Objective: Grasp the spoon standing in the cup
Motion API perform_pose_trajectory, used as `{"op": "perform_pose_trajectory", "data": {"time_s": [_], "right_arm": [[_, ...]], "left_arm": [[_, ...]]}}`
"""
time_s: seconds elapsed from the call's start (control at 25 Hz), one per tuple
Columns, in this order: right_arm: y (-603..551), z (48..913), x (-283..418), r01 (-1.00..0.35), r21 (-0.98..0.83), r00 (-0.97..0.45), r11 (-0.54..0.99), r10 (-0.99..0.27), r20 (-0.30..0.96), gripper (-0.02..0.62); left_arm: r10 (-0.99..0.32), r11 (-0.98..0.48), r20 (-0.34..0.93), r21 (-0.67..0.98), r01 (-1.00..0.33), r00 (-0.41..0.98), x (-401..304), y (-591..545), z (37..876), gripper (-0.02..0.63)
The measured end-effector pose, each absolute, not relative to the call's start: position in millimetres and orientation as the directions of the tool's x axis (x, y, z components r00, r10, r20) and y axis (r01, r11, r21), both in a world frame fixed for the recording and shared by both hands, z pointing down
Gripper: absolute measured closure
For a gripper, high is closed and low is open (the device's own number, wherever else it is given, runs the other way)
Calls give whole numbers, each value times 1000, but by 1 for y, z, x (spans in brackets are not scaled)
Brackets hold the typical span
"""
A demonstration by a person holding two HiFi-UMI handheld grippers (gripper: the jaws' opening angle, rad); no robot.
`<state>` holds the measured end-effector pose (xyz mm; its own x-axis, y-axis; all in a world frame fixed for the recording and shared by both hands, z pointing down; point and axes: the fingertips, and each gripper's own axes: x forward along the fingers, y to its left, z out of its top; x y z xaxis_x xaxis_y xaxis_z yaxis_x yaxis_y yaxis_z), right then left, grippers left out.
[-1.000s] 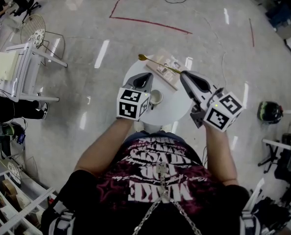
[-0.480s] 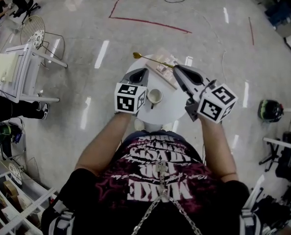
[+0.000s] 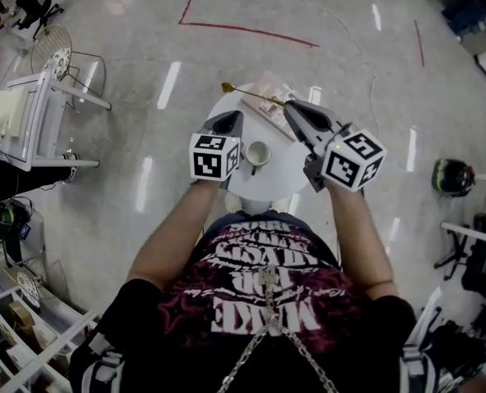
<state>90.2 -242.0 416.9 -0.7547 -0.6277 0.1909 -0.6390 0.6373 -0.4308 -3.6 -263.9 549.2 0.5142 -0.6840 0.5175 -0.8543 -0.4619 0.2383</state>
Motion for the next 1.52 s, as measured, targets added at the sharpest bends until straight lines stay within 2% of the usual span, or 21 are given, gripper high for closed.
{"op": "perform_pose_trajectory", "data": {"time_s": [0.32, 0.92, 1.16, 1.52], "right_arm": [[-238, 484, 96, -698, -428, -711, 574, -630, 313, 560], [-172, 626, 125, -777, -435, -628, 455, -518, 581, 560], [-153, 680, 135, -816, -417, -574, 400, -477, 666, 560], [-149, 742, 134, -852, -408, -521, 329, -446, 728, 560]], "left_arm": [[-642, -415, 591, 268, -869, 489, -10, -251, 598, 581], [-486, -384, 731, 314, -868, 479, -4, -189, 693, 581], [-463, -359, 736, 354, -864, 494, -3, -174, 706, 581], [-456, -328, 748, 361, -873, 481, -17, -163, 725, 581]]}}
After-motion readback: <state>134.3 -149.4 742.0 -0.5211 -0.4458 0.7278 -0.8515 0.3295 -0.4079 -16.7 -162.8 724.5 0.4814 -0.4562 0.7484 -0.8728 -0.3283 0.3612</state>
